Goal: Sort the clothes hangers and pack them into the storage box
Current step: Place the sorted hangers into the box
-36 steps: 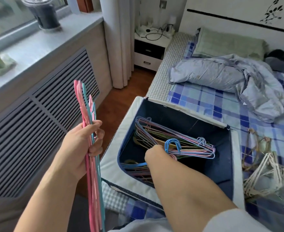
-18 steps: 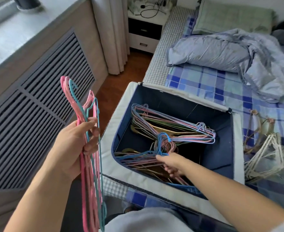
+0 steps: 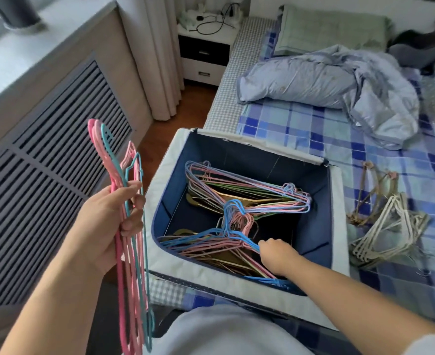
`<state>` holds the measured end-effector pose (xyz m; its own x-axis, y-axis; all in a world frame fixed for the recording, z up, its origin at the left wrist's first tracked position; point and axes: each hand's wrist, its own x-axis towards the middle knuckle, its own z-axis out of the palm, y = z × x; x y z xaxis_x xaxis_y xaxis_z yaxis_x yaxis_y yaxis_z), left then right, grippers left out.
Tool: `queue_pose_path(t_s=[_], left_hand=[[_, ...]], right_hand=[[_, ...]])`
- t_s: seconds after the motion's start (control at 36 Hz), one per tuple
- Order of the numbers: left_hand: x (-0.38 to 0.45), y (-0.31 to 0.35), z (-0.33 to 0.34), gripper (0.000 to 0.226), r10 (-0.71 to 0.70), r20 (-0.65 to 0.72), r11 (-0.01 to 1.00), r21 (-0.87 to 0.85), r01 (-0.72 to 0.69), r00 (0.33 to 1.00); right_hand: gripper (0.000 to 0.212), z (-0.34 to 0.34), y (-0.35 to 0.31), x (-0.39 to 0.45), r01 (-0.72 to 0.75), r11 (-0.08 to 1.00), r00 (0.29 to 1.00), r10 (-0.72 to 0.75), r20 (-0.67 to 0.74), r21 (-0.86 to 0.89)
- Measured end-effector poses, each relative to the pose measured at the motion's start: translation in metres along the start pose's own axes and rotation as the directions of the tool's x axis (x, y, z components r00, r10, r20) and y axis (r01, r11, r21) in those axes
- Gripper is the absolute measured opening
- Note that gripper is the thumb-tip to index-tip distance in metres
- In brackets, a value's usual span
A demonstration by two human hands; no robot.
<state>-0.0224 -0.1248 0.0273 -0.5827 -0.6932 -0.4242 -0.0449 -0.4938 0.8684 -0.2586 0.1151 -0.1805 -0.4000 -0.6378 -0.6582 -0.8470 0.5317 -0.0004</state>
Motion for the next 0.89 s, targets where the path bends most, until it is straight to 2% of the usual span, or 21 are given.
queue_pose_path(t_s=[0.11, 0.17, 0.28, 0.39, 0.58, 0.75, 0.89], left_hand=[[-0.002, -0.001, 0.006, 0.004, 0.003, -0.016, 1.0, 0.003, -0.003, 1.0], [-0.001, -0.001, 0.005, 0.008, 0.001, -0.013, 1.0, 0.001, -0.001, 1.0], [0.0, 0.0, 0.003, 0.003, -0.015, 0.008, 1.0, 0.0, 0.015, 1.0], [0.001, 0.0, 0.004, 0.007, -0.015, -0.006, 1.0, 0.023, 0.016, 1.0], [0.005, -0.006, 0.0, 0.007, -0.045, 0.014, 0.998, 0.039, 0.044, 0.999], [0.004, -0.006, 0.0, 0.008, -0.024, 0.038, 0.999, 0.039, 0.022, 0.999], [0.004, -0.007, -0.001, 0.004, -0.025, 0.024, 0.999, 0.027, 0.025, 0.999]], right_hand=[[0.031, 0.0, -0.003, -0.003, 0.0, 1.0, 0.998, 0.0, -0.063, -0.002], [0.027, -0.001, -0.001, -0.006, -0.009, 0.998, 0.997, 0.013, -0.071, 0.067], [0.016, -0.002, 0.008, -0.006, -0.049, 0.98, 0.995, 0.064, -0.072, 0.19], [0.006, -0.002, 0.018, 0.004, -0.057, 0.959, 0.997, 0.068, -0.029, 0.277], [0.034, 0.005, 0.021, 0.008, -0.077, 0.926, 0.994, 0.1, -0.046, 0.369], [0.03, 0.016, 0.026, -0.001, -0.063, 0.935, 0.989, 0.105, -0.101, 0.35], [0.029, 0.007, 0.027, 0.008, -0.125, 0.848, 0.99, 0.138, 0.014, 0.515]])
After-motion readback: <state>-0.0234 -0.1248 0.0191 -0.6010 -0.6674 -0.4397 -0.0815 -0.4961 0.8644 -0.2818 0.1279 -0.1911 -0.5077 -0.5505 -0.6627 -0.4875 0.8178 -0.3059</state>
